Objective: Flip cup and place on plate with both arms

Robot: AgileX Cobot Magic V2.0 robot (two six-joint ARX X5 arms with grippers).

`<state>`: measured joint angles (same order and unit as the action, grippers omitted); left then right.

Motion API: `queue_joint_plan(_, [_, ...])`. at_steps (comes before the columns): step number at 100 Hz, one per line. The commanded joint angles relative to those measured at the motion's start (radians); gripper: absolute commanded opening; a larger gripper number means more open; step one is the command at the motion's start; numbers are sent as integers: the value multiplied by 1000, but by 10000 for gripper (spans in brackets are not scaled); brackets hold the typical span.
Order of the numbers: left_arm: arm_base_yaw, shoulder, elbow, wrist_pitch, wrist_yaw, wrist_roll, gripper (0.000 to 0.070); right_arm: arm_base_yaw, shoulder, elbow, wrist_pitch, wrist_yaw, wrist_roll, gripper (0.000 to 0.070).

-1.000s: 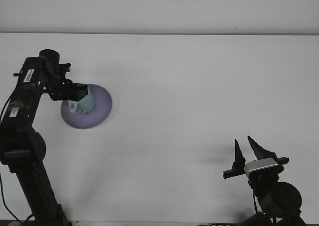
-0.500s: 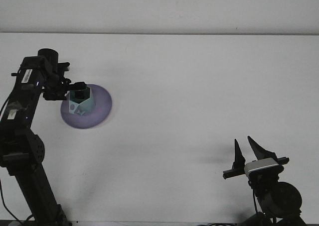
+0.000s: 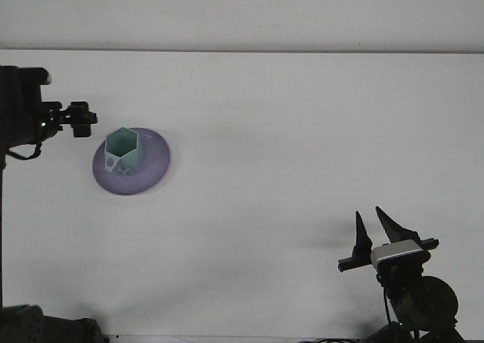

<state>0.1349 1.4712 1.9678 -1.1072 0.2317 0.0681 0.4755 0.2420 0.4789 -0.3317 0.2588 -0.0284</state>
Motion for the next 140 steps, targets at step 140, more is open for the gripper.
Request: queue_joint_plan(140, [-70, -1123, -1475, 1050, 0, -160, 15, 1, 40, 5, 171, 238, -73, 1])
